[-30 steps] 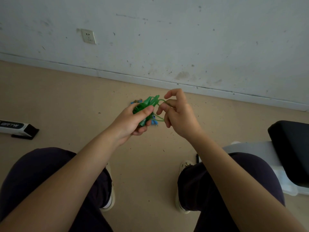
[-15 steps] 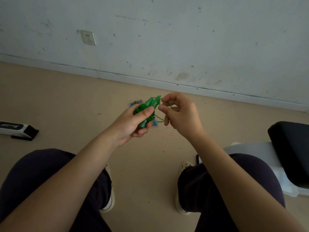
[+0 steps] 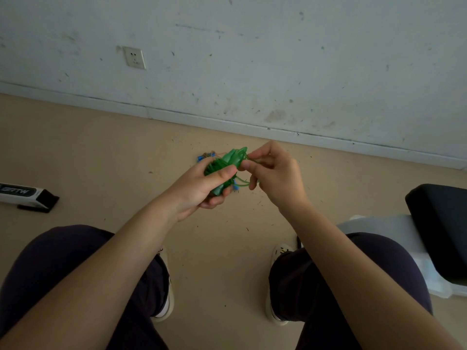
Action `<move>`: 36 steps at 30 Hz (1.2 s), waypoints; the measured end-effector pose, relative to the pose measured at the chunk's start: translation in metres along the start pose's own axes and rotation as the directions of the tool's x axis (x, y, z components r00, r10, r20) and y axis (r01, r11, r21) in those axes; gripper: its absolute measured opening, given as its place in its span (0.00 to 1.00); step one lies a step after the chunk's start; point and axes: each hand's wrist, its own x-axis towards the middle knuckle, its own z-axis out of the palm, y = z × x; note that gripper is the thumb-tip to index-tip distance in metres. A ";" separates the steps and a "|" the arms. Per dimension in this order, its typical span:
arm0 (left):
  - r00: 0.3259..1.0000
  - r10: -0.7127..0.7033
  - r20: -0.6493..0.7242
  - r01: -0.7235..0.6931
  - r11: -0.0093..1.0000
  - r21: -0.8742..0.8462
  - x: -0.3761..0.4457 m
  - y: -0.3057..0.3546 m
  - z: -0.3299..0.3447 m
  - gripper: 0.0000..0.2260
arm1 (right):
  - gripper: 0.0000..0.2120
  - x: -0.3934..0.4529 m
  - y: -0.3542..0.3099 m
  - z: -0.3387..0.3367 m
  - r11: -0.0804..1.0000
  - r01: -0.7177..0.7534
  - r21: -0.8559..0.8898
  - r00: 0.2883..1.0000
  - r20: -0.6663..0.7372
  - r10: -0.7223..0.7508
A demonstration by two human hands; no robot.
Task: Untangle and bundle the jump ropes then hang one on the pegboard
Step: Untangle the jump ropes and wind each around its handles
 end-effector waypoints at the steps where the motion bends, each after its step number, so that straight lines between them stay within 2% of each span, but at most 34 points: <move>1: 1.000 -0.006 -0.027 0.007 1.000 0.025 0.000 0.000 0.000 0.10 | 0.08 0.000 0.000 0.000 0.999 -0.026 0.041 0.999 -0.022 0.026; 4: 0.989 -0.010 -0.144 0.036 0.982 0.185 0.001 -0.004 0.003 0.17 | 0.06 0.001 0.001 -0.002 0.985 -0.097 0.146 0.990 -0.083 0.110; 7: 0.983 0.041 -0.179 0.012 0.958 0.285 0.002 -0.009 0.008 0.12 | 0.06 0.002 0.001 -0.001 0.984 -0.092 0.153 0.987 -0.115 0.110; 11: 0.975 0.079 -0.205 -0.024 0.965 0.260 0.002 -0.007 0.008 0.11 | 0.06 -0.001 0.001 0.005 0.993 -0.050 0.109 0.995 -0.077 0.058; 17: 0.984 0.087 -0.154 -0.042 0.961 0.273 0.004 -0.009 0.010 0.10 | 0.07 0.002 0.004 0.002 0.996 -0.032 0.082 0.982 -0.184 0.046; 22: 0.987 0.068 -0.149 -0.021 0.954 0.298 0.003 -0.006 0.009 0.12 | 0.11 -0.001 0.006 0.003 0.999 -0.032 0.017 0.995 -0.093 0.033; 26: 0.990 0.056 -0.128 -0.018 0.959 0.284 0.002 -0.004 0.007 0.12 | 0.13 -0.001 0.003 -0.001 0.997 -0.060 0.039 0.996 -0.071 0.063; 29: 0.987 0.046 -0.154 -0.007 0.970 0.244 0.001 -0.005 0.008 0.13 | 0.11 -0.003 0.003 0.003 0.998 -0.047 0.032 0.999 -0.024 0.048; 33: 0.981 0.027 -0.190 0.012 0.980 0.201 0.001 -0.004 0.008 0.19 | 0.06 -0.003 0.001 0.006 0.999 -0.034 0.032 0.999 -0.010 0.035; 36: 0.984 0.021 -0.179 0.017 0.978 0.209 0.002 -0.005 0.005 0.16 | 0.05 -0.002 0.000 0.004 0.999 -0.026 0.027 1.000 0.003 0.026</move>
